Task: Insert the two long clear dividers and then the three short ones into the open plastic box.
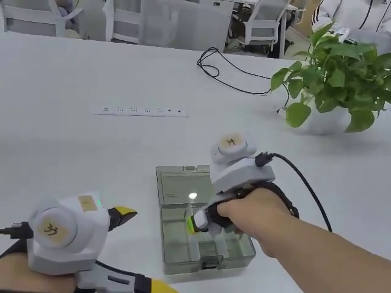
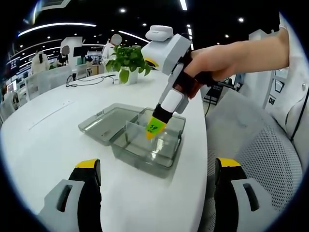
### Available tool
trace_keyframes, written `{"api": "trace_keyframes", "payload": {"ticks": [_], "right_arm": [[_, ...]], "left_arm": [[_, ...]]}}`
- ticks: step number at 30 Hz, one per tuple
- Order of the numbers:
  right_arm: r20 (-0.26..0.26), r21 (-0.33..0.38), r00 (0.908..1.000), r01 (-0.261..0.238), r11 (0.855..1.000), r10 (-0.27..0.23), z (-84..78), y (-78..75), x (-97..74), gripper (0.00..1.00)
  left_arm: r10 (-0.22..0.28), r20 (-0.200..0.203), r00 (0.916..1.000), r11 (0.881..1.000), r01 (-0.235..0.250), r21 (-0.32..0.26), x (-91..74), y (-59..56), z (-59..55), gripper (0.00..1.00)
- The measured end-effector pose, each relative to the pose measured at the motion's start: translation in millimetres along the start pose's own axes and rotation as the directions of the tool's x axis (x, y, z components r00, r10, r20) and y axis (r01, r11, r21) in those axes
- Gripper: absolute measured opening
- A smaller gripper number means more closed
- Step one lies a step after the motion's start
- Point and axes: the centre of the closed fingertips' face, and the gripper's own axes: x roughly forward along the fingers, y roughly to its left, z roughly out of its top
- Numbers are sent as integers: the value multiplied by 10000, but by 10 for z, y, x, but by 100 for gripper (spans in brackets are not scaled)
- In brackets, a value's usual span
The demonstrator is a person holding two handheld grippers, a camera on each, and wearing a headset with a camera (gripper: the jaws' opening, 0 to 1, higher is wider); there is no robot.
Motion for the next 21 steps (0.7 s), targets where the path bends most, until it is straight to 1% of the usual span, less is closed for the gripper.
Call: {"api": "trace_keyframes", "payload": {"ticks": [9, 12, 15, 19, 21], "right_arm": [[79, 238, 9994, -353, 9991, 351, -26, -7, 47, 10], [92, 268, 9989, -465, 9986, 462, -22, -2, 55, 10], [127, 266, 9984, -553, 9981, 549, -24, 1, 54, 11], [272, 45, 9968, -749, 9972, 747, -23, 15, 37, 11], [506, 76, 9948, -891, 9960, 886, 1, 9, 10, 12]], "left_arm": [[92, -186, 9998, 9999, -94, -93, 13, 21, -51, 100], [152, -166, 9997, 9997, -155, -168, 13, 24, -41, 100], [225, -226, 9995, 9996, -229, -192, 18, 41, -58, 100], [336, -240, 9991, 9991, -342, -261, 20, 58, -60, 100], [374, -205, 9991, 9989, -379, -274, 9, 55, -43, 100]]}}
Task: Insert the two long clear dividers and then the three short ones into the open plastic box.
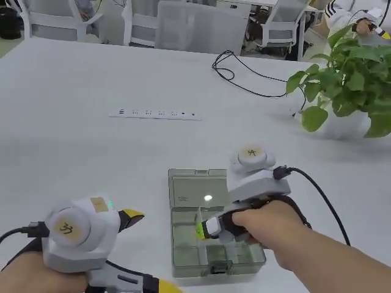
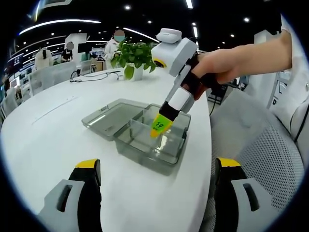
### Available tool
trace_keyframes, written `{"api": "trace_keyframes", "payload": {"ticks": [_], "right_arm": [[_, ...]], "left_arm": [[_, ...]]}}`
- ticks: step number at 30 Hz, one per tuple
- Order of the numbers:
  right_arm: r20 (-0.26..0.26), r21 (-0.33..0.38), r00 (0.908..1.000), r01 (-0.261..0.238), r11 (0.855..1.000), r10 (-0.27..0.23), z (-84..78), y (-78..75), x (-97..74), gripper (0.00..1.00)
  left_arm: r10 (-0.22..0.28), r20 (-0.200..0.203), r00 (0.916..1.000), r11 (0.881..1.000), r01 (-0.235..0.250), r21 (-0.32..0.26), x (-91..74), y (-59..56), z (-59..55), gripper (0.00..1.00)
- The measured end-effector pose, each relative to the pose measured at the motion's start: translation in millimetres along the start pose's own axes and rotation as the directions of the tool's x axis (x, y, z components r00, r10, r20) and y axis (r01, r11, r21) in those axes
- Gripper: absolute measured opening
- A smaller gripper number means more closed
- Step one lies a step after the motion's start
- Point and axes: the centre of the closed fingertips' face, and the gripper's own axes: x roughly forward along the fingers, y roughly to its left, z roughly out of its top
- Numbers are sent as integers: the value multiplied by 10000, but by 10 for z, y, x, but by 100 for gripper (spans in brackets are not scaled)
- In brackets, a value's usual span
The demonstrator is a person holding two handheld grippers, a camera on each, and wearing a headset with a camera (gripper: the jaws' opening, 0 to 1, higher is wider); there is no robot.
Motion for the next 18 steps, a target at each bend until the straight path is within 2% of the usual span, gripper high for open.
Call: {"api": "trace_keyframes", "payload": {"ticks": [5, 10, 11, 13, 14, 16, 17, 18], "right_arm": [[583, 69, 9967, -563, 9984, 558, 110, 17, -136, 16], [1266, -285, 9860, -1053, 9940, 1081, 256, -2, -335, 22], [1524, -736, 9803, -1154, 9906, 1255, 310, -1, -397, 23], [1705, -1110, 9742, -1302, 9852, 1480, 350, 6, -483, 25], [1770, -1620, 9691, -1433, 9763, 1716, 373, 17, -539, 26], [1891, -1997, 9655, -1405, 9697, 1789, 390, 21, -624, 30], [2053, -2399, 9581, -1485, 9594, 1996, 417, 37, -688, 32], [2039, -2505, 9560, -1574, 9552, 2110, 410, 44, -724, 34]], "left_arm": [[84, 39, 10000, 9999, -84, 55, -15, -1, 26, 100], [265, 97, 9996, 9996, -266, 53, -36, 22, 76, 100], [317, 104, 9994, 9995, -318, 52, -42, 26, 90, 100], [398, 141, 9991, 9992, -399, 57, -50, 33, 108, 100], [439, 161, 9989, 9990, -440, 38, -52, 38, 112, 100], [523, 153, 9985, 9986, -523, 42, -56, 39, 115, 100], [566, 132, 9983, 9984, -567, 34, -58, 39, 115, 100], [609, 107, 9981, 9981, -609, 12, -61, 40, 112, 100]]}}
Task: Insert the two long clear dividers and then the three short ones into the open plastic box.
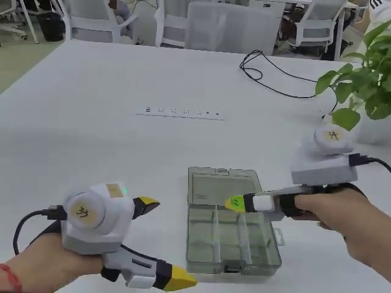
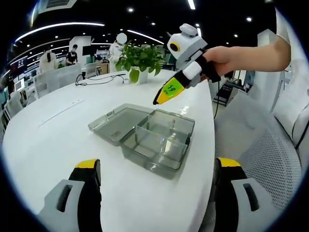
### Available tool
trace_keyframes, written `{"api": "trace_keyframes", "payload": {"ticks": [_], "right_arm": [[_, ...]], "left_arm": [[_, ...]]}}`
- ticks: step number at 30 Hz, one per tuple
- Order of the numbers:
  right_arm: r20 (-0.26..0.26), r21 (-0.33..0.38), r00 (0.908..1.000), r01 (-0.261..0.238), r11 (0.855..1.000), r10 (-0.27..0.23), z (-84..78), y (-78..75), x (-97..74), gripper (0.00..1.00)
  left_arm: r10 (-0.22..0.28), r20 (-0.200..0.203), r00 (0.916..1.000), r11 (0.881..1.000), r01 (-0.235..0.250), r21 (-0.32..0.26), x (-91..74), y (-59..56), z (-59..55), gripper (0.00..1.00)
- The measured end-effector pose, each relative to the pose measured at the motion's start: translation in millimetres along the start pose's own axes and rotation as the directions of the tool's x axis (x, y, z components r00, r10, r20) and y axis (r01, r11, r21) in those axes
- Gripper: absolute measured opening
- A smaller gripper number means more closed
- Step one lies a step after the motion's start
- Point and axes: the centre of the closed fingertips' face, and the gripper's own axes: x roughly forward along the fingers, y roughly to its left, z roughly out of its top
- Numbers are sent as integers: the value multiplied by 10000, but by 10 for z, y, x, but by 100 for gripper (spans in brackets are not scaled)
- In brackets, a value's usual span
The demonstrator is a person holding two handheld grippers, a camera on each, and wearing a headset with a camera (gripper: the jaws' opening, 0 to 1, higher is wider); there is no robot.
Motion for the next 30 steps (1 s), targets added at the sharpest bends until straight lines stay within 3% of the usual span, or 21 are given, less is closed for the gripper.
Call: {"api": "trace_keyframes", "payload": {"ticks": [7, 8, 13, 15, 17, 18, 22, 25, 26, 27, 28, 29, 30], "right_arm": [[-213, -1611, 9984, -556, 9854, 528, -49, -44, -287, 43], [-233, -2158, 9973, -734, 9737, 700, -58, -60, -335, 45], [-1109, -3216, 9918, -967, 9419, 640, -243, -246, -499, 53], [-1584, -3672, 9852, -1210, 9223, 662, -350, -313, -537, 54], [-1886, -4287, 9806, -1317, 8938, 540, -416, -380, -553, 56], [-2171, -4570, 9750, -1451, 8775, 482, -476, -426, -558, 58], [-2960, -5166, 9544, -1936, 8341, 382, -643, -541, -556, 59], [-3770, -5820, 9261, -2447, 7755, 92, -817, -628, -526, 58], [-4131, -6095, 9106, -2675, 7463, -110, -905, -670, -508, 57], [-4257, -6289, 9045, -2750, 7273, -261, -944, -702, -489, 56], [-4578, -6464, 8875, -2914, 7052, -529, -1020, -753, -473, 55], [-4735, -6532, 8786, -3032, 6939, -619, -1063, -774, -456, 55], [-4949, -6653, 8664, -3285, 6704, -666, -1121, -788, -426, 55]], "left_arm": [[398, 57, 9992, 9991, -397, -146, -63, 16, 52, 100], [445, 54, 9990, 9989, -444, -149, -72, 18, 56, 100], [589, 94, 9982, 9981, -587, -157, -101, 12, 86, 100], [633, 87, 9980, 9979, -632, -140, -102, 14, 93, 100], [645, 112, 9979, 9978, -644, -126, -107, 9, 110, 100], [652, 109, 9978, 9978, -651, -126, -107, 9, 112, 100], [710, 91, 9974, 9974, -709, -127, -107, 18, 115, 100], [732, 98, 9973, 9972, -730, -151, -102, 17, 118, 100], [725, 93, 9973, 9973, -723, -147, -100, 12, 118, 100], [725, 87, 9973, 9973, -723, -145, -99, 11, 117, 100], [731, 95, 9973, 9972, -730, -150, -98, 12, 119, 100], [734, 103, 9972, 9972, -732, -164, -98, 13, 120, 100], [733, 95, 9973, 9972, -731, -171, -101, 16, 117, 100]]}}
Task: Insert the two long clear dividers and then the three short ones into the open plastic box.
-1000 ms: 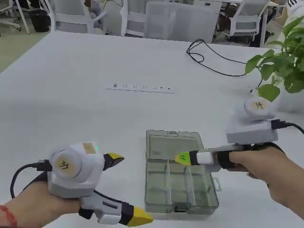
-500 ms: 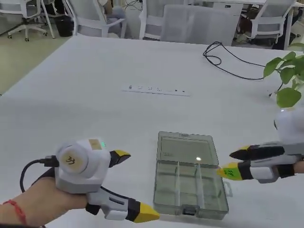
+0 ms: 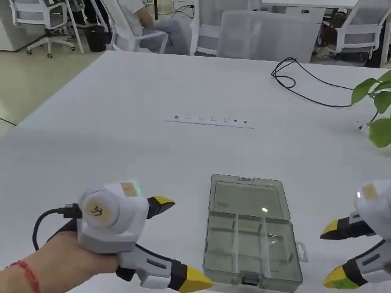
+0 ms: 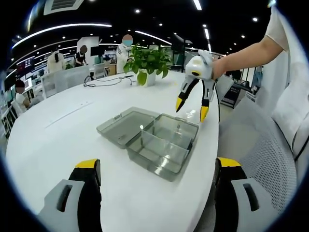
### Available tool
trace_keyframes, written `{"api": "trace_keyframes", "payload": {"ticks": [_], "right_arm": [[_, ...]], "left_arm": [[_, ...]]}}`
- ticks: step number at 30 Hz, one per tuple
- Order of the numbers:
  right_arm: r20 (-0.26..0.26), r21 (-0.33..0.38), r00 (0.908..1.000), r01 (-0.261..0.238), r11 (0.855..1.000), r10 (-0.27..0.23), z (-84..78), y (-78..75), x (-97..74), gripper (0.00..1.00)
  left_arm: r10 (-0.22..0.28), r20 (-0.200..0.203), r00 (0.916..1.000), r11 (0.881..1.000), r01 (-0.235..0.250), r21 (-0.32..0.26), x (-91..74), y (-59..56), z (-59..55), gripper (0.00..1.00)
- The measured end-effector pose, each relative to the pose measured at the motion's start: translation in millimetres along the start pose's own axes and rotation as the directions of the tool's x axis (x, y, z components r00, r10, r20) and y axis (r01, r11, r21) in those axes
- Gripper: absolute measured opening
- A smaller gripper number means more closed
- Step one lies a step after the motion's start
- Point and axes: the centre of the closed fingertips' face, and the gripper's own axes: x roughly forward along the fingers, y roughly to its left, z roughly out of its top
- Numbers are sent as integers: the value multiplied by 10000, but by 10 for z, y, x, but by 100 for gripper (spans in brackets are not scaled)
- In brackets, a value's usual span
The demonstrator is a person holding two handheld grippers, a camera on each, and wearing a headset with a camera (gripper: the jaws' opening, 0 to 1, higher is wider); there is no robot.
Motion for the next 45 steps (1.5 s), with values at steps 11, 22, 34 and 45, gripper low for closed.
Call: {"api": "trace_keyframes", "payload": {"ticks": [11, 22, 34, 45], "right_arm": [[-968, -809, 9951, -289, 9963, 210, -221, -99, 246, 49], [-1287, -1226, 9917, -95, 9924, -64, -242, -127, 271, 43], [-1280, -1110, 9916, 17, 9938, -160, -240, -141, 261, 33], [-1100, -884, 9930, 323, 9956, -420, -209, -158, 204, 33]], "left_arm": [[80, -29, 10000, 9999, -80, -88, -15, 43, -22, 100], [80, -16, 10000, 9999, -80, -145, -9, 58, -33, 100], [-24, -37, 10000, 9999, 23, -156, 7, 35, -47, 100], [-73, -79, 9999, 9999, 72, -120, 5, 25, -55, 100]]}}
